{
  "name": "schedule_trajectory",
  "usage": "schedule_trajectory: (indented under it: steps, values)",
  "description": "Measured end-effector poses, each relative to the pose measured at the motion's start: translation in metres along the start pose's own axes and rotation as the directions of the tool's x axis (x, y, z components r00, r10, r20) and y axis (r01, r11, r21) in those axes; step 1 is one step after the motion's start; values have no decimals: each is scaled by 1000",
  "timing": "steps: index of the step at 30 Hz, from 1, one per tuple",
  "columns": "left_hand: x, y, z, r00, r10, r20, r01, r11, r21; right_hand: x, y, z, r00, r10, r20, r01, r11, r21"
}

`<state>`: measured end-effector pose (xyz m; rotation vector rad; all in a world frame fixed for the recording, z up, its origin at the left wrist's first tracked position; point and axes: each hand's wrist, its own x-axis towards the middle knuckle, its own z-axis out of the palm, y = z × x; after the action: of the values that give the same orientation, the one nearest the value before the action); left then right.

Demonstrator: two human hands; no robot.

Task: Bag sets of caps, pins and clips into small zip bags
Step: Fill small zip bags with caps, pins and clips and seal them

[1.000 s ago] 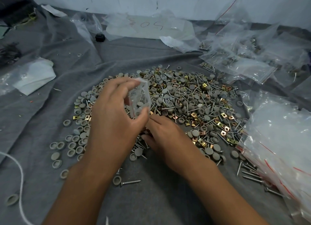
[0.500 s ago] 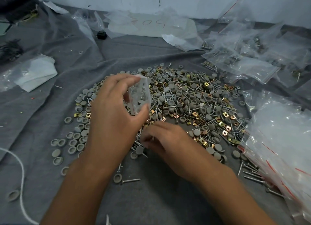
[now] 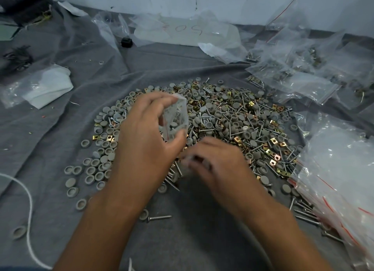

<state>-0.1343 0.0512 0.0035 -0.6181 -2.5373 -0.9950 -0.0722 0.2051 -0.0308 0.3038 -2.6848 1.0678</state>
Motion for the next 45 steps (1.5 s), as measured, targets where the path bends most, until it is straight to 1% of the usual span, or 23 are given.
schedule_trajectory:
  steps: [1, 3, 5, 6, 9, 12, 14, 17, 21, 23, 26, 28, 29, 31, 32, 33, 34, 36, 39, 41, 43, 44, 45]
  values:
    - [0, 1, 0, 1000, 1, 14, -1, 1000, -1, 1, 1, -9, 993, 16, -117, -15, 1000, 9]
    - [-2, 3, 2, 998, 12, 56, -13, 1000, 7, 2, 2, -25, 947, 16, -321, -13, 1000, 14]
    - [-3, 5, 5, 993, 32, 114, -33, 999, 14, 2, -1, -34, 894, -18, -448, 45, 998, 51]
    - [-4, 7, 7, 989, 43, 141, -45, 999, 12, 2, -4, -35, 877, -46, -479, 83, 995, 57]
    - [-7, 14, 13, 977, 77, 198, -75, 997, -20, 6, -11, -25, 877, -116, -467, 129, 992, -4]
    - [-5, 17, 17, 979, 63, 196, -52, 997, -57, 10, -9, -20, 890, -88, -447, 96, 995, -5]
    - [-4, 15, 18, 981, 44, 188, -35, 998, -52, 11, -7, -23, 878, -65, -475, 78, 997, 8]
    - [-5, 14, 18, 980, 41, 193, -35, 999, -35, 10, -6, -22, 869, -77, -489, 67, 997, -38]
    - [-5, 16, 18, 981, 57, 185, -47, 997, -55, 10, -4, -15, 893, -93, -440, 54, 993, -101]
    - [-5, 16, 17, 982, 55, 178, -46, 997, -56, 11, -2, -15, 912, -55, -407, 36, 998, -55]
    - [-5, 14, 13, 984, 50, 169, -39, 997, -67, 12, 2, -18, 902, 13, -431, 8, 999, 47]
    - [-3, 13, 9, 990, 29, 137, -20, 998, -65, 10, 7, -19, 914, 109, -390, -73, 992, 106]
    - [-2, 12, 6, 993, 13, 115, -6, 998, -60, 9, 9, -17, 938, 175, -299, -145, 982, 119]
    - [0, 10, 3, 997, -9, 74, 13, 999, -52, 4, 11, -8, 969, 248, -8, -248, 968, 30]
    - [0, 10, 2, 998, -13, 64, 17, 999, -51, 1, 11, -2, 965, 233, 117, -227, 972, -61]
    - [0, 10, 2, 998, -16, 62, 20, 999, -50, -2, 10, 4, 958, 204, 200, -179, 975, -134]
    - [0, 10, 2, 998, -18, 63, 21, 999, -48, -3, 7, 9, 954, 177, 241, -136, 975, -174]
    - [0, 10, 1, 998, -14, 62, 17, 999, -44, -4, 3, 14, 954, 155, 257, -106, 976, -192]
    - [-1, 9, 0, 998, -14, 63, 16, 999, -34, -3, 2, 10, 953, 135, 272, -96, 984, -152]
    - [0, 8, 0, 998, -14, 67, 15, 1000, -27, -1, 8, 0, 959, 174, 223, -149, 981, -125]
    - [0, 7, 0, 997, -9, 72, 11, 1000, -23, 1, 13, -10, 969, 210, 129, -197, 974, -108]
    - [0, 7, 0, 997, -7, 74, 9, 1000, -24, 2, 13, -12, 972, 208, 108, -196, 974, -112]
    - [0, 7, 0, 997, -7, 74, 9, 1000, -26, 2, 11, -12, 971, 201, 127, -185, 974, -127]
